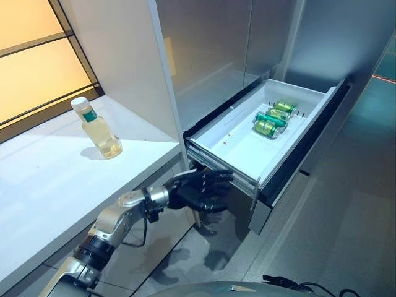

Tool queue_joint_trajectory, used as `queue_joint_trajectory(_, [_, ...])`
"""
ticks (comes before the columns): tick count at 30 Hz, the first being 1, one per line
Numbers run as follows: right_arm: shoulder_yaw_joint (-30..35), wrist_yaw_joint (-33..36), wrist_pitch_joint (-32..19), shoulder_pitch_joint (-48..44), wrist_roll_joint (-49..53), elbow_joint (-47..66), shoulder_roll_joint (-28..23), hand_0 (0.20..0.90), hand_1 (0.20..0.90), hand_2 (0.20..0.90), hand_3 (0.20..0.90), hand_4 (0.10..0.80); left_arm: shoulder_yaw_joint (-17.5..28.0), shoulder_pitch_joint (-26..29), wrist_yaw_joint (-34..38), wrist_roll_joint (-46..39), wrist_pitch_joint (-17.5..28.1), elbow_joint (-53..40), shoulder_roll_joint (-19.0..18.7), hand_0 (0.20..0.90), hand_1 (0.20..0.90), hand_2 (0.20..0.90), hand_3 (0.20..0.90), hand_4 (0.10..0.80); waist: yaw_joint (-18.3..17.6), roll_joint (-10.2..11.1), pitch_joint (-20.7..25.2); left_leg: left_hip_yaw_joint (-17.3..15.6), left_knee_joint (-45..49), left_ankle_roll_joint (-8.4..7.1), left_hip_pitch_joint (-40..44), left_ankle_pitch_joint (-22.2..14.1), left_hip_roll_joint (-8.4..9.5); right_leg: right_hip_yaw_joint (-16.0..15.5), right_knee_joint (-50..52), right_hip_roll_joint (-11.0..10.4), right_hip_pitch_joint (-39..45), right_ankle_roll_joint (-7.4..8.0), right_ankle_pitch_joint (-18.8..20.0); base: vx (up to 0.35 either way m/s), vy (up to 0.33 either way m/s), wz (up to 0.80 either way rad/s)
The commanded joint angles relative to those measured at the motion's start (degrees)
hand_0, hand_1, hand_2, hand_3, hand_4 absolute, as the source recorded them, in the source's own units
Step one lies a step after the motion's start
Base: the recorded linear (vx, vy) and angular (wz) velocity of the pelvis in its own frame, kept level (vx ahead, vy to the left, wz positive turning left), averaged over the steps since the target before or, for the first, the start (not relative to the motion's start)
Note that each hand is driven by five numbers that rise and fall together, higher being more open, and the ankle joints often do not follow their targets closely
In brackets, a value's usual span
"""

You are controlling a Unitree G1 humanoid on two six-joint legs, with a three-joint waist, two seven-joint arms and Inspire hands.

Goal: Put drinks into fridge and close the fridge

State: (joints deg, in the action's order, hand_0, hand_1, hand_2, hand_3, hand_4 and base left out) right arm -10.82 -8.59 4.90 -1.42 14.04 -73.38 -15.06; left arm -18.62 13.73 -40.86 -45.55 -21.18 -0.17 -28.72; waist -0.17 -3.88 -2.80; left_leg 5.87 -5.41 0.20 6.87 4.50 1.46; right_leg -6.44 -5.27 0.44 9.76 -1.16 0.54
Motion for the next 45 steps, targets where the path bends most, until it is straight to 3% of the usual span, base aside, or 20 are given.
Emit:
queue_joint_trajectory(1, [-2.25,0.23,-0.9,0.77,-0.99,-2.22,1.64,0.9,0.9,0.9,0.9,0.8,6.83,8.4,0.56,-14.09,6.29,-7.4,0.03,0.9,0.9,0.9,0.9,0.8,1.45,1.41,1.53,-2.75,0.41,1.33,1.24,-5.39,1.43,1.84,0.87,-2.24,-1.39,3.54,0.82,0.017,-0.024,0.08])
queue_joint_trajectory(4, [-3.03,0.61,-1.39,1.16,-0.68,-2.5,2.32,0.9,0.9,0.9,0.9,0.8,9.71,10.41,4.21,-19.86,8.14,-10.93,0.44,0.9,0.9,0.9,0.9,0.8,1.73,1.74,1.8,-2.54,0.41,1.15,1.24,-5.4,1.34,1.17,0.82,-2.36,-1.06,3.37,0.56,0.022,-0.027,0.1])
queue_joint_trajectory(9, [-4.22,1.22,-1.73,1.12,-0.72,-3.16,3.48,0.9,0.9,0.9,0.9,0.8,15.47,12.15,9.03,-28.39,19.06,-16.84,2.09,0.9,0.9,0.9,0.9,0.8,2.99,2.53,2.09,-1.35,0.41,0.74,1.16,-5.32,1.28,-0.01,0.89,-2.49,-0.54,2.85,-0.17,0.015,-0.019,0.13])
queue_joint_trajectory(14, [-5.11,1.61,-2.71,0.92,-0.52,-4.15,4.12,0.9,0.9,0.9,0.9,0.8,20.23,11.86,17.93,-22.75,33.65,-18.95,1.44,0.9,0.9,0.9,0.9,0.8,4.8,2.99,2.15,0.48,0.41,0.57,0.99,-5.17,1.46,-1.39,1.01,-2.63,-0.16,2.49,-0.87,0.004,0.0,0.1])
queue_joint_trajectory(18, [-5.65,1.39,-3.17,0.25,-0.16,-5.2,4.31,0.9,0.9,0.9,0.9,0.8,23.79,11.48,20.55,-19.17,39.87,-19.36,0.9,0.9,0.9,0.9,0.9,0.8,6.35,3.48,2.52,2.02,0.41,0.34,0.73,-5.09,1.63,-2.54,1.03,-2.72,0.09,2.25,-1.47,0.002,0.001,0.17])
queue_joint_trajectory(22, [-6.44,1.39,-3.3,-0.51,-0.53,-5.9,4.68,0.9,0.9,0.9,0.9,0.8,25.05,11.73,29.84,-9.35,46.19,-20.32,0.13,0.9,0.9,0.9,0.9,0.8,7.22,3.63,2.8,3.19,0.41,0.22,0.41,-5.0,1.77,-3.2,1.39,-2.77,0.0,2.07,-1.97,-0.001,0.01,0.17])
queue_joint_trajectory(25, [-7.08,1.47,-3.21,-0.73,-0.51,-5.97,4.97,0.9,0.9,0.9,0.9,0.8,25.49,12.21,38.39,-0.91,47.29,-20.16,-0.52,0.9,0.9,0.9,0.9,0.8,7.6,3.75,2.82,3.83,0.41,0.23,0.31,-4.94,1.87,-3.46,1.73,-2.81,-0.02,2.01,-2.31,0.001,0.012,0.11])
queue_joint_trajectory(30, [-7.76,1.58,-2.83,-1.03,0.05,-5.87,5.38,0.9,0.9,0.9,0.9,0.8,25.78,12.08,47.69,7.52,45.1,-18.28,-1.42,0.9,0.9,0.9,0.9,0.8,7.97,3.78,2.8,4.55,0.41,0.39,0.25,-4.92,2.09,-3.71,2.01,-2.92,-0.06,2.03,-2.45,0.001,0.014,0.11])
queue_joint_trajectory(33, [-7.85,1.67,-2.54,-1.06,0.06,-5.66,5.42,0.9,0.9,0.9,0.9,0.8,25.77,11.84,49.81,9.93,43.34,-17.44,-2.12,0.9,0.9,0.9,0.9,0.8,7.97,3.74,2.73,4.6,0.41,0.42,0.27,-4.96,2.13,-3.71,1.95,-2.98,0.01,2.1,-2.43,0.002,0.02,0.05])
queue_joint_trajectory(40, [-7.31,1.04,-2.06,-1.01,-0.59,-5.24,4.24,0.9,0.9,0.9,0.9,0.8,26.19,10.87,53.56,17.3,40.26,-10.96,-7.62,0.9,0.9,0.9,0.9,0.8,7.28,3.26,2.46,3.58,0.41,0.66,0.51,-5.16,2.22,-2.38,1.73,-3.07,-0.06,2.51,-2.01,0.006,0.029,0.0])
queue_joint_trajectory(45, [-6.88,0.58,-1.02,-0.46,-1.66,-3.74,3.25,0.9,0.9,0.9,0.9,0.8,26.19,10.2,53.55,18.06,38.78,-6.91,-9.65,0.9,0.9,0.9,0.9,0.8,6.24,3.17,2.12,2.47,0.41,0.82,0.82,-5.31,2.14,-1.16,1.71,-3.01,-0.22,2.72,-1.62,0.009,0.022,-0.06])
